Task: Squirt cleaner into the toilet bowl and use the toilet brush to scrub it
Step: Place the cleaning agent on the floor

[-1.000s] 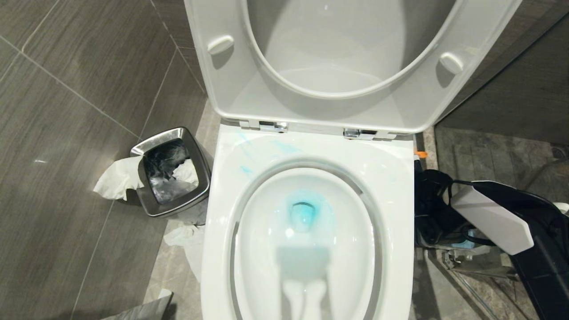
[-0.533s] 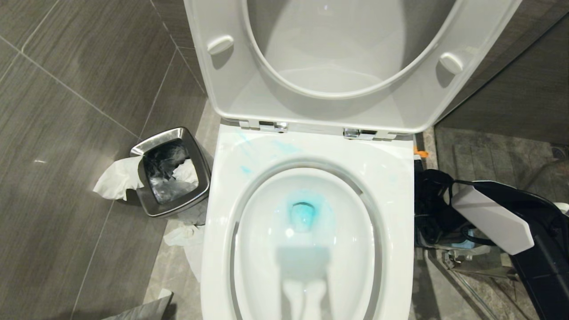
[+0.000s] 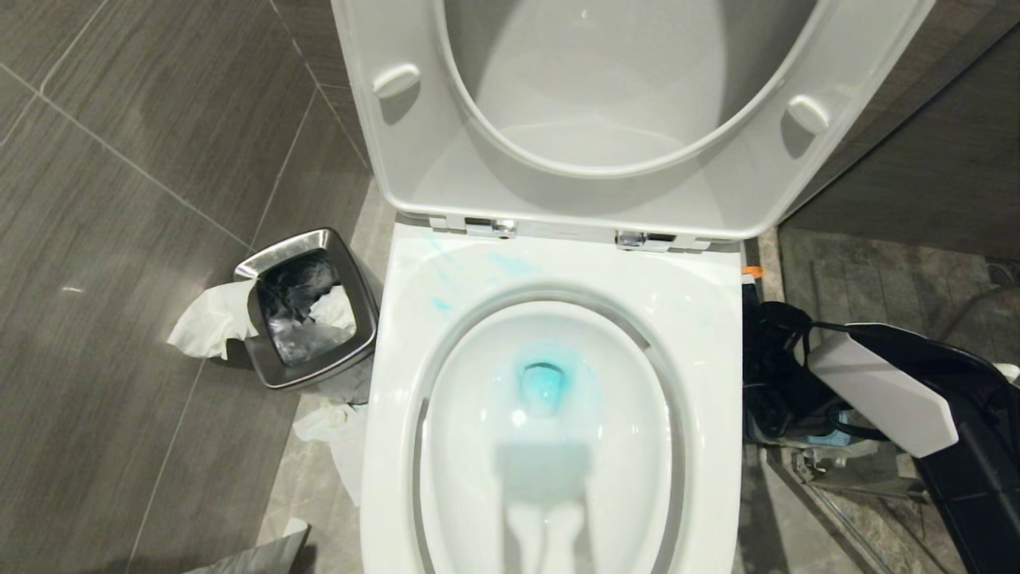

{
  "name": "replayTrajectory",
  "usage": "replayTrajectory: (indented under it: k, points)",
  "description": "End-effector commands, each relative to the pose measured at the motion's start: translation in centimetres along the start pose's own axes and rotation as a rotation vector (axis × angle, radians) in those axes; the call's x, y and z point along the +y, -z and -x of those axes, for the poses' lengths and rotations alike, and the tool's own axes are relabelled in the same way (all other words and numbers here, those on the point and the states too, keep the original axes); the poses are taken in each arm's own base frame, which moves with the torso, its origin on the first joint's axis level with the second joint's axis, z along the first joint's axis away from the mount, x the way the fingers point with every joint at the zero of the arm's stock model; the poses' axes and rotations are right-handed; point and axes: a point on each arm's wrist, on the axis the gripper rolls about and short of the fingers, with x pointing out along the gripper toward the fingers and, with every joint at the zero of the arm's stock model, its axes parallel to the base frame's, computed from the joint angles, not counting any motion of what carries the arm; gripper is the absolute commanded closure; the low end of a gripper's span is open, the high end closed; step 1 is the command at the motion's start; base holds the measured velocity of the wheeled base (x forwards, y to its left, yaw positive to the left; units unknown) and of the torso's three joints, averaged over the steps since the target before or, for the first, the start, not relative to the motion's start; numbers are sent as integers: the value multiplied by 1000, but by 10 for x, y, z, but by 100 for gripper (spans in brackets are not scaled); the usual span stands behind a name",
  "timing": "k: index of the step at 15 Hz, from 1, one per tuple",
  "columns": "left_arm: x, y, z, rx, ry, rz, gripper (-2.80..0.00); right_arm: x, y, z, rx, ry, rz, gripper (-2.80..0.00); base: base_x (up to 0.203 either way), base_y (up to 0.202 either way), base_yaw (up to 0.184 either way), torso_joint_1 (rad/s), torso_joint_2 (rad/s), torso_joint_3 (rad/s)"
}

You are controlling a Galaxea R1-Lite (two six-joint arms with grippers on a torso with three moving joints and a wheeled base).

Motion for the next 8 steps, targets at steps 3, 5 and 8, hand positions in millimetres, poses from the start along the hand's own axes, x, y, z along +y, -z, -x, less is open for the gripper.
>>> replayTrajectory:
  k: [3,5,8]
  points:
    - [0,0,0,0,0,0,0,-1,-3,2,-25,3,2,-280,0,0,0,0,0,0]
    - [0,0,0,0,0,0,0,0,-1,11,-18,2,2,-280,0,0,0,0,0,0]
    - [0,0,0,0,0,0,0,3,-6,38,44,-6,-3,-280,0,0,0,0,0,0]
